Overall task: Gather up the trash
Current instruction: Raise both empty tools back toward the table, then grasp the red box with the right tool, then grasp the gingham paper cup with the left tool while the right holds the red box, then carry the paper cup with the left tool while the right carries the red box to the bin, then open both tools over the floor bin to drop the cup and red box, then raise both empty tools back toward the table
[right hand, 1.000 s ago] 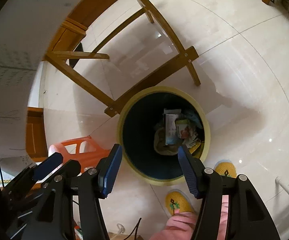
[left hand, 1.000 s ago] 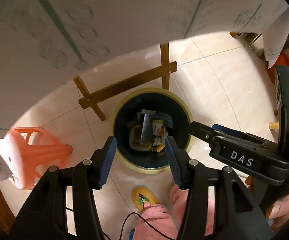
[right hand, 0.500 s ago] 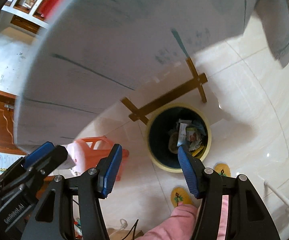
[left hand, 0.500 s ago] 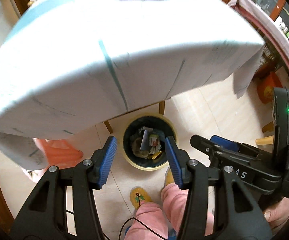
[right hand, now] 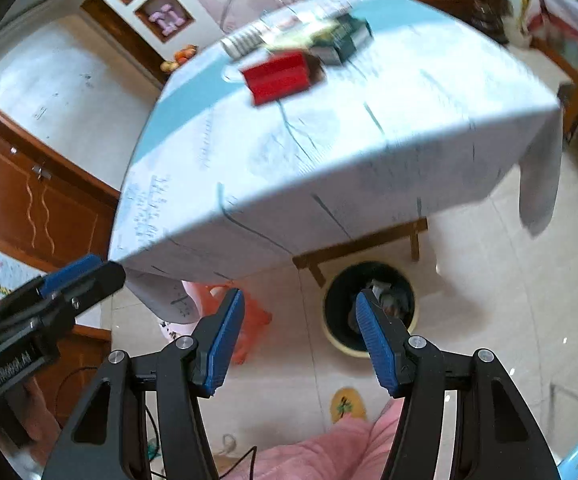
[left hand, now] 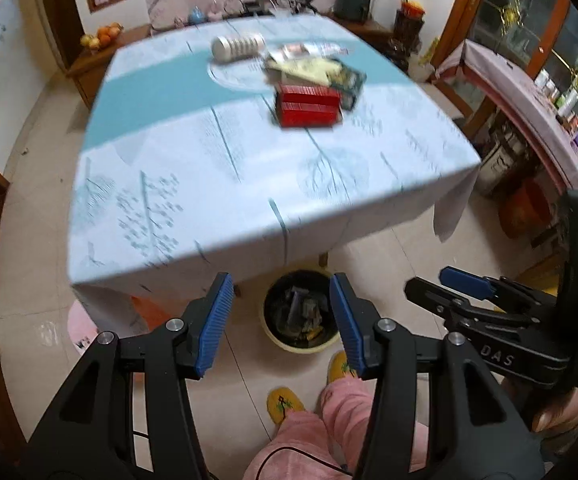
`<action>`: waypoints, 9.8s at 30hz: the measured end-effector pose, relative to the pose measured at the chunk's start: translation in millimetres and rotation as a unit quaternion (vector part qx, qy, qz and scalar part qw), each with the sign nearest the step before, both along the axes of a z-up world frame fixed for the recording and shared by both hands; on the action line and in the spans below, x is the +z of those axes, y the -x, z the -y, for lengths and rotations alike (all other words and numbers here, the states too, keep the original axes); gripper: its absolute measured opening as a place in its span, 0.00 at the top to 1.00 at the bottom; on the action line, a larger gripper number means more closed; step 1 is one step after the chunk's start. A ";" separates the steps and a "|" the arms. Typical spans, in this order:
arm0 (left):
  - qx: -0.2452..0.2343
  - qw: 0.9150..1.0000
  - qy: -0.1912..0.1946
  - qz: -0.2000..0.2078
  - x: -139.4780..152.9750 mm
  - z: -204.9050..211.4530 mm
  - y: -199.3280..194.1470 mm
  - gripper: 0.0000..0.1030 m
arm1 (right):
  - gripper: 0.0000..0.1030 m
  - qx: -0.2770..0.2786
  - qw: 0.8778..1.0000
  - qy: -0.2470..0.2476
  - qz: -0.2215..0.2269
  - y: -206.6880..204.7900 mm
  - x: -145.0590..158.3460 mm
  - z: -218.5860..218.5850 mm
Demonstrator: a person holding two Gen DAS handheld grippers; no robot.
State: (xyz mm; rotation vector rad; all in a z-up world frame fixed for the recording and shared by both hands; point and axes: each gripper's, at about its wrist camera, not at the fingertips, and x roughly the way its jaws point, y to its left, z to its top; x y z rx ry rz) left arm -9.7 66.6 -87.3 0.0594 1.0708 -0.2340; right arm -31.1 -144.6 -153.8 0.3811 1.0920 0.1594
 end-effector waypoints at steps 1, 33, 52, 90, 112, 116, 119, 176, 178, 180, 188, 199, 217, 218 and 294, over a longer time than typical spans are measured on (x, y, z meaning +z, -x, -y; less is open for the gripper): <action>0.002 1.000 0.000 0.007 8.3 -3.1 0.8 0.54 | 0.43 0.002 1.000 0.005 0.009 -0.5 9.7 -1.7; 0.009 0.993 0.011 0.114 105.5 -28.5 -53.6 0.46 | 0.41 0.066 0.980 0.114 0.148 -96.3 145.8 -23.3; 0.147 0.988 -0.036 -0.005 1.6 4.4 -215.2 0.46 | 0.36 0.334 0.933 0.133 0.025 -328.7 -2.1 -37.5; 0.086 0.986 -0.133 -0.047 11.8 57.6 -418.6 0.35 | 0.64 0.247 0.967 -0.034 0.059 -517.8 55.0 80.6; -0.033 0.958 -0.272 -0.085 -94.9 95.7 -519.1 0.35 | 0.64 0.210 0.974 -0.081 0.016 -575.9 3.9 102.8; -0.033 0.959 -0.265 -0.094 -101.2 94.3 -532.4 0.35 | 0.64 0.211 0.974 -0.086 0.008 -583.5 -5.1 99.8; -0.035 0.960 -0.260 -0.099 -103.6 92.8 -543.0 0.35 | 0.64 0.214 0.973 -0.089 0.002 -586.6 -10.0 97.3; 0.051 0.990 -0.094 -0.093 -10.1 33.0 -340.1 0.68 | 0.64 0.172 0.982 -0.075 0.024 -379.6 57.7 47.2; 0.041 0.992 -0.084 -0.086 -6.6 28.6 -311.2 0.68 | 0.64 0.161 0.984 -0.069 0.024 -348.5 57.4 38.4; 0.030 0.994 -0.069 -0.084 -5.2 24.4 -279.9 0.68 | 0.64 0.147 0.987 -0.064 0.024 -316.7 56.9 31.4; -0.030 0.996 -0.038 -0.070 -15.8 13.3 -165.8 0.68 | 0.64 0.078 0.996 -0.044 0.028 -179.3 43.2 -5.2; -0.077 0.991 -0.030 -0.106 -53.0 16.3 -63.3 0.67 | 0.64 0.016 0.998 -0.046 -0.049 -47.5 -7.2 -16.3; -0.100 0.981 -0.028 -0.165 -219.2 82.5 -6.2 0.66 | 0.64 -0.078 0.982 -0.061 -0.164 27.1 -195.1 21.0; -0.095 0.981 -0.026 -0.165 -231.1 83.5 -7.4 0.66 | 0.64 -0.083 0.980 -0.065 -0.169 28.6 -208.2 23.4; -0.022 0.999 0.030 0.040 72.9 -11.6 26.9 0.32 | 0.40 -0.038 0.999 0.014 0.001 38.5 74.5 -0.3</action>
